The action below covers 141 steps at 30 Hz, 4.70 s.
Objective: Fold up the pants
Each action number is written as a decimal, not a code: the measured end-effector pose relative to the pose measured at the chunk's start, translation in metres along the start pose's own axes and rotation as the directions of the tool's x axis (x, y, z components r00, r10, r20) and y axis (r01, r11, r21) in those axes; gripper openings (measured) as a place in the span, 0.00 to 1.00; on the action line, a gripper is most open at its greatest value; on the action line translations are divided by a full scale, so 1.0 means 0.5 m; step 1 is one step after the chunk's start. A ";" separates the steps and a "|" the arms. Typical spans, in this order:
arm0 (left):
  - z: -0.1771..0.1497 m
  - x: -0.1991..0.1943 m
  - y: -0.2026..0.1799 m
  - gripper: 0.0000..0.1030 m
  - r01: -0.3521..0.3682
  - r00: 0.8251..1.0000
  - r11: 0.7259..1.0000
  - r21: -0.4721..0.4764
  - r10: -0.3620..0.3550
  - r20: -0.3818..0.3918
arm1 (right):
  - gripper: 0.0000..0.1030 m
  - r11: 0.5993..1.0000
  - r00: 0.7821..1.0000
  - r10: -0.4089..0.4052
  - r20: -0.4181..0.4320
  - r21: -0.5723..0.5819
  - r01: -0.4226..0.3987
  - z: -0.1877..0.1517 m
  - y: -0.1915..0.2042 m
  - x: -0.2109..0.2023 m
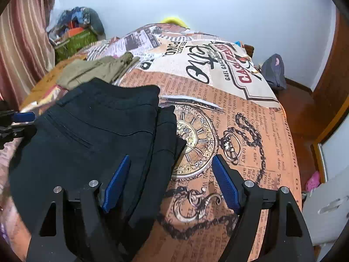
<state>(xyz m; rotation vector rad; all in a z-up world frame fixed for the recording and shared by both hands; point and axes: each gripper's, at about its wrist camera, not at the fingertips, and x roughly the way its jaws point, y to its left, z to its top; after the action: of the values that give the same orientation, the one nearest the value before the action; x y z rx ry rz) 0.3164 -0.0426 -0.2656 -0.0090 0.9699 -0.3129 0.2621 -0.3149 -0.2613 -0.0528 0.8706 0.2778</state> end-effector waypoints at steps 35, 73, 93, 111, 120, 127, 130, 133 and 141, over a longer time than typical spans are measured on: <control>0.014 0.120 -0.066 0.93 0.296 0.926 0.953 -0.068 -0.304 -0.223 | 0.88 0.893 0.895 0.428 -0.127 0.210 -0.397 -0.057 0.013 0.055; 0.055 -0.073 -0.108 0.21 0.215 0.976 0.973 0.085 -0.216 0.008 | 0.29 0.951 0.949 0.311 0.060 -0.010 -0.311 0.038 0.061 -0.080; 0.200 -0.227 0.055 0.21 0.073 0.957 0.994 0.081 -0.092 0.274 | 0.29 0.939 0.913 0.330 0.241 -0.179 -0.292 0.252 0.204 -0.106; 0.345 0.024 0.313 0.21 -0.021 0.976 0.999 0.041 0.012 0.216 | 0.29 0.938 0.925 0.338 0.174 -0.136 -0.318 0.416 0.287 0.190; 0.347 0.232 0.414 0.22 -0.023 0.997 1.000 0.006 0.023 0.079 | 0.29 0.944 0.944 0.328 0.026 -0.059 -0.326 0.417 0.302 0.390; 0.325 0.306 0.458 0.38 -0.015 0.999 0.998 -0.054 0.016 0.032 | 0.30 0.952 0.957 0.288 -0.044 -0.097 -0.291 0.398 0.312 0.442; 0.317 0.297 0.467 0.47 -0.017 0.999 0.996 -0.083 0.020 0.033 | 0.33 0.950 0.954 0.291 -0.073 -0.097 -0.297 0.392 0.303 0.434; 0.311 0.283 0.465 0.47 -0.046 0.998 0.994 -0.095 0.049 0.028 | 0.36 0.953 0.958 0.277 -0.080 -0.101 -0.284 0.384 0.293 0.423; 0.279 0.189 0.426 0.48 -0.158 0.987 0.984 -0.086 0.160 0.017 | 0.38 0.969 0.982 0.183 -0.041 -0.163 -0.187 0.367 0.276 0.316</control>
<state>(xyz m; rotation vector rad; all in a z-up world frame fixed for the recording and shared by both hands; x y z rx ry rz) 0.5342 0.1175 -0.2936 -0.0120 0.9539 -0.1243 0.4597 -0.1182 -0.2538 -0.1308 0.8772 0.5261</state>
